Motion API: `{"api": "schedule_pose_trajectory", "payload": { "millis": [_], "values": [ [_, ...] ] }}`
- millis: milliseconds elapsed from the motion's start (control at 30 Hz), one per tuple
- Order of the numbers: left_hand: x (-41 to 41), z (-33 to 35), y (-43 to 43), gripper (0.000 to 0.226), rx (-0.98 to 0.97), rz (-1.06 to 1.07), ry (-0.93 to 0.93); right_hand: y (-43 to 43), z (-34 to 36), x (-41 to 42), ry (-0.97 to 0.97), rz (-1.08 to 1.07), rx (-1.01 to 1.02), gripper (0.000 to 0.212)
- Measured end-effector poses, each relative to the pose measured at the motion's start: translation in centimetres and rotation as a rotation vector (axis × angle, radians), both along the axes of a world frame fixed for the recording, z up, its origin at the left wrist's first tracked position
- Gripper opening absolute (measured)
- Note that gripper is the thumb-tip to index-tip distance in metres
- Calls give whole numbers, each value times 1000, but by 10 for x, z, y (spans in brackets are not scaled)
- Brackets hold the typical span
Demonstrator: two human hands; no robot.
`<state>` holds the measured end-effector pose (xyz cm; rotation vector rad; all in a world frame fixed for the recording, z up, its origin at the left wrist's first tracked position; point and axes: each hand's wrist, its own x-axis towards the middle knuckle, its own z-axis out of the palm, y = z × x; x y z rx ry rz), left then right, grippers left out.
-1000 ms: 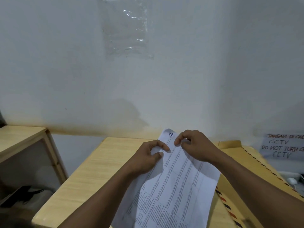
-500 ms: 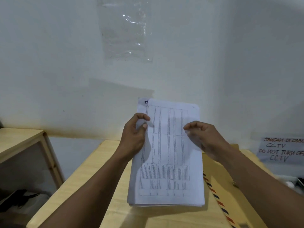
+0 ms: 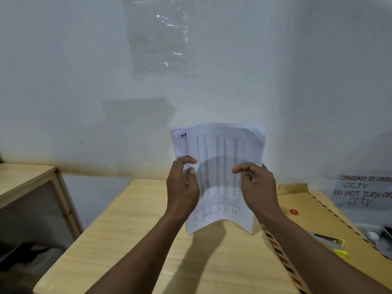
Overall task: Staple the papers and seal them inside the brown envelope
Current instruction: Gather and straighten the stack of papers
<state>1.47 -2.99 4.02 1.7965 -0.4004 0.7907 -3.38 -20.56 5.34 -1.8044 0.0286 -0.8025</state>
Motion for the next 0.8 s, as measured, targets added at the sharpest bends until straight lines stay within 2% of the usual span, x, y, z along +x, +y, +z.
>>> {"api": "schedule_pose_trajectory", "payload": {
  "millis": [200, 333, 467, 600, 700, 800],
  "values": [
    [3, -4, -3, 26, -5, 47, 39, 0, -2, -3, 63, -20, -59, 36],
    [10, -1, 4, 30, 5, -3, 75, -9, 6, -2, 103, -3, -133, 34],
    [9, -9, 14, 36, 31, -117, 284, -27, -1, -2, 368, 92, -223, 32],
    [1, -37, 17, 35, -42, -188, 503, -35, -23, -12, 568, 234, -174, 36],
    [-8, -59, 18, 32, -49, -199, 591, -37, -40, -21, 626, 266, -164, 37],
    [-15, -74, 14, 25, -47, -182, 603, -37, -54, -25, 649, 260, -177, 36]
  ]
}}
